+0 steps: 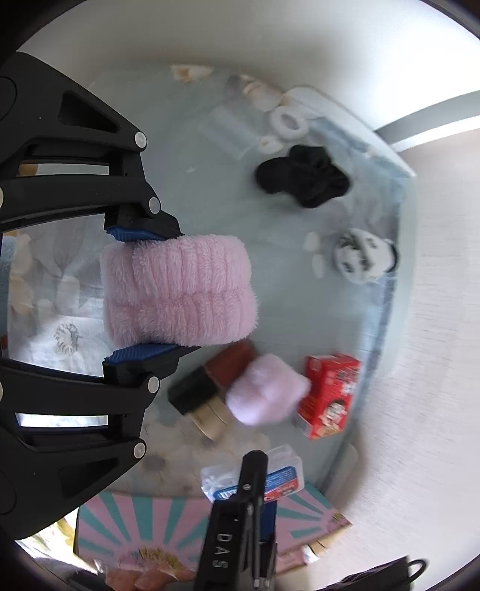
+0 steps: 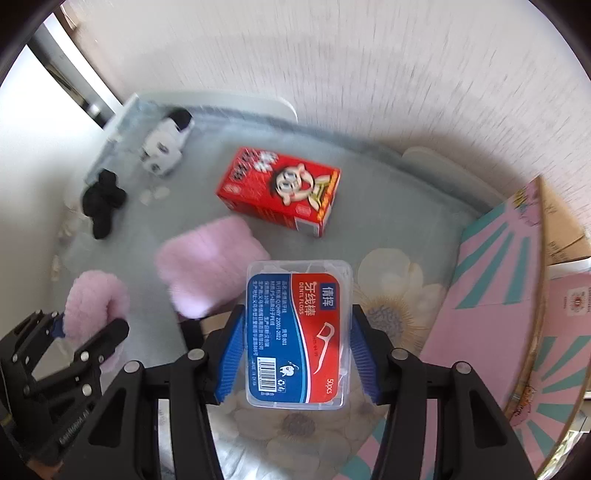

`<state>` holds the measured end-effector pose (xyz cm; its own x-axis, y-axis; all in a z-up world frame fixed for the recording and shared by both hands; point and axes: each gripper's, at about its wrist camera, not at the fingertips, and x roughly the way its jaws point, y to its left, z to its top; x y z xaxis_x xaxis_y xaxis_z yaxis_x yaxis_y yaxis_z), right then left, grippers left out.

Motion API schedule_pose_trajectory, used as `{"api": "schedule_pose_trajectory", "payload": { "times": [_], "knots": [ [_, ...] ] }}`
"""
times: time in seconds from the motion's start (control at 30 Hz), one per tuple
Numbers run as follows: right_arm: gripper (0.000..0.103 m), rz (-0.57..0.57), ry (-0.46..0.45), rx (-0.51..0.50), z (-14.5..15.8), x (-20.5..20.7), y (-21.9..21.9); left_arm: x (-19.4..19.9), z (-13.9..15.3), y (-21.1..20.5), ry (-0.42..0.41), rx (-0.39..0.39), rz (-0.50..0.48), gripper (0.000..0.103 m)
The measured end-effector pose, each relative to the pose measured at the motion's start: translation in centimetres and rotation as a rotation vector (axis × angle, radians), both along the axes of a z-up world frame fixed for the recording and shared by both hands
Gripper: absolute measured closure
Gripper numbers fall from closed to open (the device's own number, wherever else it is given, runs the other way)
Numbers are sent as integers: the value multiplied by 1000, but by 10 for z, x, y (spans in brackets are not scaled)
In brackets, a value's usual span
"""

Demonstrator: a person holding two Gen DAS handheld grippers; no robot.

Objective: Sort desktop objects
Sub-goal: 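Carry pink slipper and floss box into the box and release both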

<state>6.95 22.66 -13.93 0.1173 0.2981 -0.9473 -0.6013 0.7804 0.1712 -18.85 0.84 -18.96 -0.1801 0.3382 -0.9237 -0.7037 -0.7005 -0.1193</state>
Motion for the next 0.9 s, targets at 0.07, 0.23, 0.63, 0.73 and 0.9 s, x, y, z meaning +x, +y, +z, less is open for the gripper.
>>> {"api": "schedule_pose_trajectory", "payload": {
  "times": [0.07, 0.23, 0.63, 0.73, 0.9],
  "knots": [
    [53, -13, -9, 35, 18, 8, -4, -11, 20, 2, 15, 32, -8, 63],
    [53, -55, -53, 94, 56, 5, -9, -20, 70, 17, 88, 83, -61, 63],
    [53, -313, -137, 128, 101, 21, -101, 17, 141, 115, 163, 199, -330, 63],
    [53, -378, -132, 105, 92, 16, -132, 45, 146, 147, 155, 210, -435, 63],
    [53, -473, -85, 118, 74, 4, -180, 91, 136, 194, 127, 193, -571, 63]
  ]
}}
